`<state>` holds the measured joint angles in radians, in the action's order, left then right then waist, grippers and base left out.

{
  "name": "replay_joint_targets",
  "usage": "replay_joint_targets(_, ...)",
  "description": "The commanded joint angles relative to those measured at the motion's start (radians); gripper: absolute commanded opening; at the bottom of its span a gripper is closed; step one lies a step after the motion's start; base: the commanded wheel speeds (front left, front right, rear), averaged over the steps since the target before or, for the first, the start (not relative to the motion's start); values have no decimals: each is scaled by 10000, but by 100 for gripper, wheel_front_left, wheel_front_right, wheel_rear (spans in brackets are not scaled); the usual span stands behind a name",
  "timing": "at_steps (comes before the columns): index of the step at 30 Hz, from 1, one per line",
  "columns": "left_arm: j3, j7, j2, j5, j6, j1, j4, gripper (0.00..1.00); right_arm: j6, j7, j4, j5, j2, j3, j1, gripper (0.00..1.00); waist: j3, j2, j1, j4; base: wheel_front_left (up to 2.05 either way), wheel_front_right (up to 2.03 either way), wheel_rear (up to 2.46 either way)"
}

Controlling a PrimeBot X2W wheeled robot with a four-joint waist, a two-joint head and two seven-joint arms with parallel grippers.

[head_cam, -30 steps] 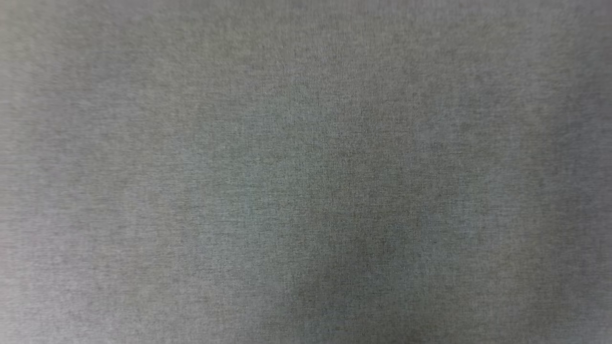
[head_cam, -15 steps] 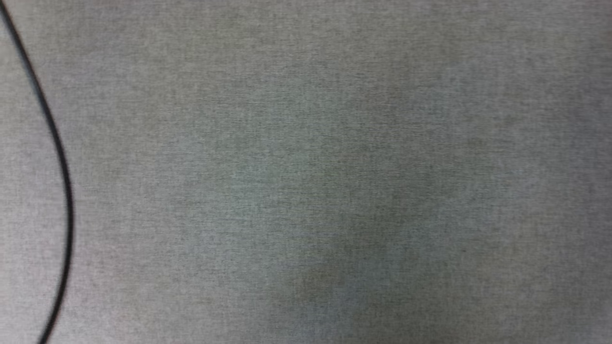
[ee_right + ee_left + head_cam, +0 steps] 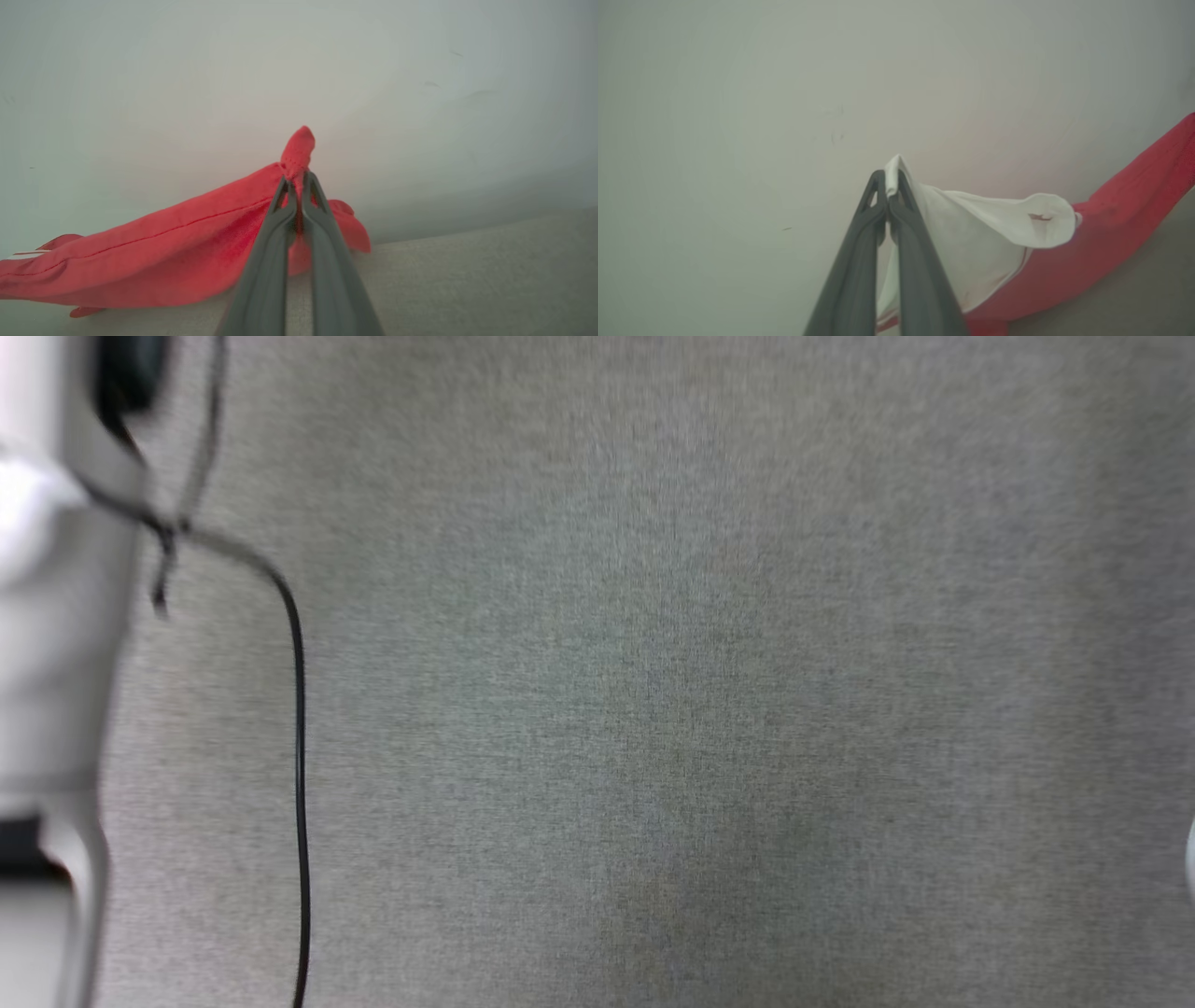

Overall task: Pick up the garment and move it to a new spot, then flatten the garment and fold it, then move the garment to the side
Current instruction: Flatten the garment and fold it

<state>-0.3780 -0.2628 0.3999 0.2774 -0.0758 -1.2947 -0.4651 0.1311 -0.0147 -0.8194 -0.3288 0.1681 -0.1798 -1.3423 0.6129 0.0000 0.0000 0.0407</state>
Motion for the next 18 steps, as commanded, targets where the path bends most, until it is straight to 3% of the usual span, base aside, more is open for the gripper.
replay_joint_targets(1, 7, -22, 0, 51, 66, 671, 192, 0, -8, 62, 18, -202, 105, 192, 558, 0, -561, 0, 0, 42, 0, 0, 0)
replay_joint_targets(9, -194, -23, -192, 542, 162, 4276, 847, 0, -8, -44, 564, -1449, 480, 1460, 3367, 0, -2074, 0, 0, 95, 0, 0, 0)
replay_joint_targets(18, -336, 120, -39, 1131, 587, 7777, 1596, 0, -8, -454, 1298, -2913, 1220, 2769, 6189, 0, -3205, 0, 0, 205, 0, 0, 0)
